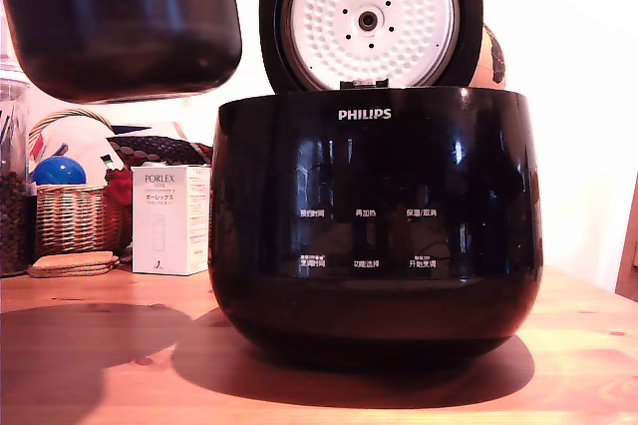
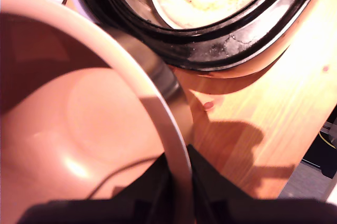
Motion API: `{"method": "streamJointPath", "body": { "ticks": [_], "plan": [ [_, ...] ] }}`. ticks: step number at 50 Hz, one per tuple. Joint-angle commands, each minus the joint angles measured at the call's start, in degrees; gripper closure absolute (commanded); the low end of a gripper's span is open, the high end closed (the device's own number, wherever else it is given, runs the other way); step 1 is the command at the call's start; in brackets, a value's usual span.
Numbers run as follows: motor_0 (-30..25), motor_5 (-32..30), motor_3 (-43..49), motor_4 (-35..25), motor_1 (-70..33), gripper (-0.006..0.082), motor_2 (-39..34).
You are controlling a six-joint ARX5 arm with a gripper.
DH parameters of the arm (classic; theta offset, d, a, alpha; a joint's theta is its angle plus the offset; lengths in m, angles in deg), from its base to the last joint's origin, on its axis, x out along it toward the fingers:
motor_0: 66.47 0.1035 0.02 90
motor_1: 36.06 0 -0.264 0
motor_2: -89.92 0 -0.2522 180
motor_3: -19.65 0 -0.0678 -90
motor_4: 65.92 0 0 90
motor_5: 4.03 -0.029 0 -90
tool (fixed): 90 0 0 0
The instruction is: Place the pot you are holding inside the rice cooker
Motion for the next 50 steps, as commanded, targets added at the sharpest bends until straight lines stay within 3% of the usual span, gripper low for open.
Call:
{"method": "streamJointPath", "body": {
  "ticks": [1,34,50],
  "plan": [
    [-0.26,-0.24,-0.94,2.51,0.15,0.0791,1.90],
    [-0.37,-0.26,-3.02,2.27,0.15,0.0791,1.92],
    [-1.84,-1.40,-7.15,-0.92,0.15,0.0791,2.01]
  ]
}}
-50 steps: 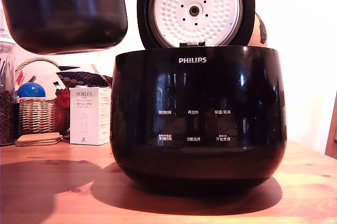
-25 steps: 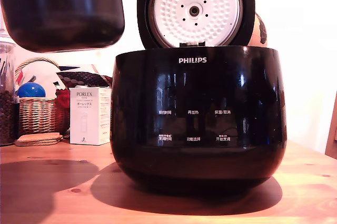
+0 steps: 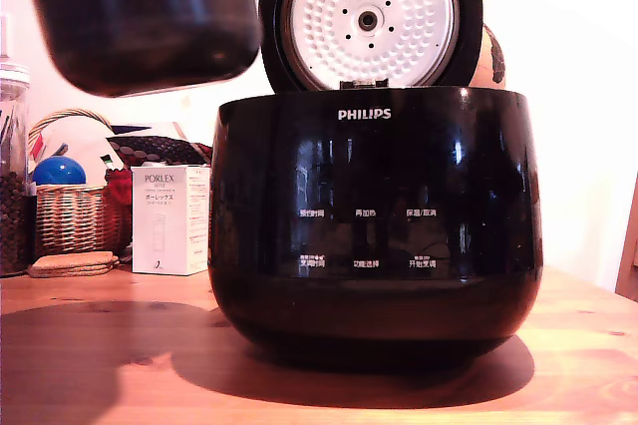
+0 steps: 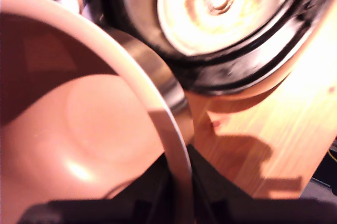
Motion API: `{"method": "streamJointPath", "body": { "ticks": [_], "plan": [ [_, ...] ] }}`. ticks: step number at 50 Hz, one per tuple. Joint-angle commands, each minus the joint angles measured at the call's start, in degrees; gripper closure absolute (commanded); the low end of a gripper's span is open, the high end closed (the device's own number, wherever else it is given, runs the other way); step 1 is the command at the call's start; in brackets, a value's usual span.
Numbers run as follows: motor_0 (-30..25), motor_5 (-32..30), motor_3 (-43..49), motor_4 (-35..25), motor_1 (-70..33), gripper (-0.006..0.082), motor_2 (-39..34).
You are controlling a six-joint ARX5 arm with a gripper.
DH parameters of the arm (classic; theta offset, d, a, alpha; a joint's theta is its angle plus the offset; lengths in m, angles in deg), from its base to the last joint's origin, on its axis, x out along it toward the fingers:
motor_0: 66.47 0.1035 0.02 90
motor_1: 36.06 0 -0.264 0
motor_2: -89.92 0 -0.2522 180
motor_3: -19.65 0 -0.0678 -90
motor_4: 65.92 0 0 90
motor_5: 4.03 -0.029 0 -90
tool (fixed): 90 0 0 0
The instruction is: Place the pot you are holding inside the rice cooker
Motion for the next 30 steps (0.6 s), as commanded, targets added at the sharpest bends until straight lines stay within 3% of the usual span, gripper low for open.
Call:
{"method": "streamJointPath", "body": {
  "ticks": [1,13,30],
  "plan": [
    [-0.59,-0.96,-2.97,-0.70,0.15,0.0791,2.01],
    [-1.33,-1.38,-8.17,-7.89,0.09,0.0791,2.01],
    [-2.91,-1.40,-11.96,-12.61,-2.12,0.0791,2.12]
  ]
}}
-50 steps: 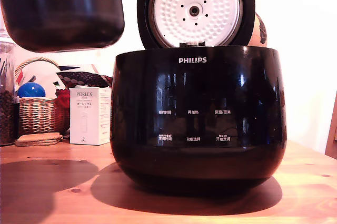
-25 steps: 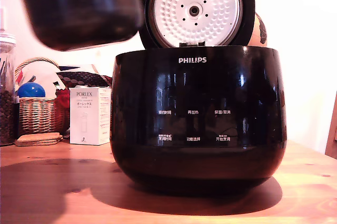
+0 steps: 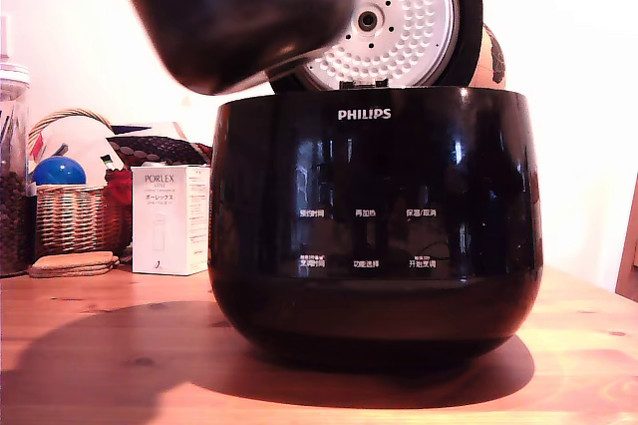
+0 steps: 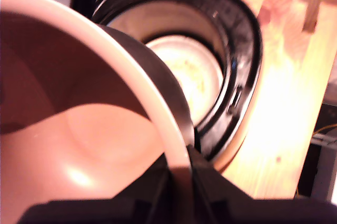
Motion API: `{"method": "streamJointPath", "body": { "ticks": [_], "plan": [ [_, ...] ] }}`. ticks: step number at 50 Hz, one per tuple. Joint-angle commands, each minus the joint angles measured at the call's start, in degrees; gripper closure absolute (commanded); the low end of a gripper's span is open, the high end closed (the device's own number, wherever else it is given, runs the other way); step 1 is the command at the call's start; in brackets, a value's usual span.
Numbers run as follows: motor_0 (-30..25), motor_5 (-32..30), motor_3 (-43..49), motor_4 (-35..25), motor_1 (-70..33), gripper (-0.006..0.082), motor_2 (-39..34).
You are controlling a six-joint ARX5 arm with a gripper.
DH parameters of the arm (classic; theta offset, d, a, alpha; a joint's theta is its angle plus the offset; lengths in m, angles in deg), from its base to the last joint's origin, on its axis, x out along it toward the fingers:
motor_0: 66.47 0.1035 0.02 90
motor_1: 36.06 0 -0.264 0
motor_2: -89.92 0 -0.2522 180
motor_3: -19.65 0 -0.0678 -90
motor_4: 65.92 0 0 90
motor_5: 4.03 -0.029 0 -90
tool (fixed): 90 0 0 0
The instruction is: Place the pot you are holding inside the rice cooker
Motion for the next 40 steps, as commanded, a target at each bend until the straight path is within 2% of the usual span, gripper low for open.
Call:
{"method": "streamJointPath", "body": {
  "ticks": [1,24,27,29,31,32,40],
  "plan": [
    [-0.83,-0.55,-2.10,0.13,-1.11,0.0791,2.16],
    [-5.57,-2.67,-3.10,-2.16,-9.18,0.0791,9.11],
    [-5.88,-4.15,-2.73,-2.21,-10.27,0.0791,9.92],
    [-5.99,-7.37,-2.14,-2.21,-10.95,0.0791,10.32],
    [-6.01,-7.37,-1.62,-2.38,-11.47,0.0791,10.36],
    [-6.03,-10.97,-1.31,-2.36,-11.74,0.0791,10.36],
    [-5.70,-16.06,1.29,-0.98,-13.42,0.0791,10.38]
  ]
}}
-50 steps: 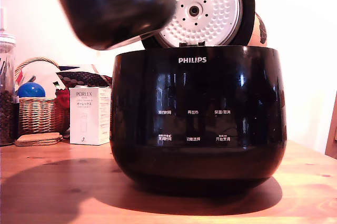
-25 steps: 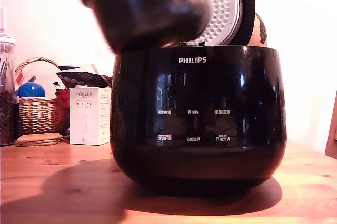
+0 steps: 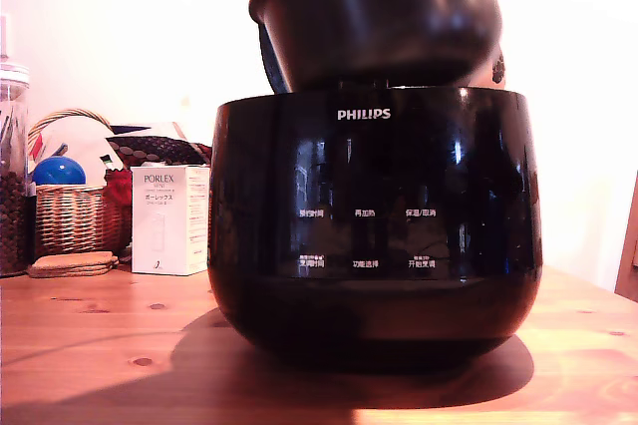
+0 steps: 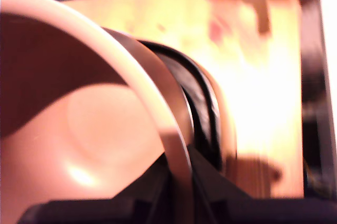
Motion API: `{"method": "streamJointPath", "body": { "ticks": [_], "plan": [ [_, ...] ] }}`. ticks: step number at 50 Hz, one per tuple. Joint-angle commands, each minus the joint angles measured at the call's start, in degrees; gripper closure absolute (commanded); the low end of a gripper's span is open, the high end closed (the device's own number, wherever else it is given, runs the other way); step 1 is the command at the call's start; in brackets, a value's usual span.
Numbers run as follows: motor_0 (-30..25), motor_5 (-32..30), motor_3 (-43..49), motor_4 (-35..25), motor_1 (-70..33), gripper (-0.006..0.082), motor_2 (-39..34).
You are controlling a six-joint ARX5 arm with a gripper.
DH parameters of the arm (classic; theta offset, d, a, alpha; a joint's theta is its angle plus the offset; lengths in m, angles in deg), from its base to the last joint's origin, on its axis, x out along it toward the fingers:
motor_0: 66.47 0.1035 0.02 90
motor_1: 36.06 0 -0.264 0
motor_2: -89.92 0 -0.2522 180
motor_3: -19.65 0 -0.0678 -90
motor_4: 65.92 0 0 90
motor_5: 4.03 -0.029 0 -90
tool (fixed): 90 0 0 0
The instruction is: Place the pot you are holding inside the rice cooker
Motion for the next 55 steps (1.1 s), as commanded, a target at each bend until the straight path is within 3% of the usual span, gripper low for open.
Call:
{"method": "streamJointPath", "body": {
  "ticks": [1,20,37,55],
  "plan": [
    [0.44,-3.67,-0.55,1.20,-0.11,0.0791,1.60],
    [3.85,-21.51,1.36,1.07,-0.70,0.0791,1.62],
    [5.75,-27.15,4.61,0.20,-1.31,0.0791,1.62],
    [5.75,-26.93,5.09,-2.93,-3.61,0.0791,1.62]
  ]
}}
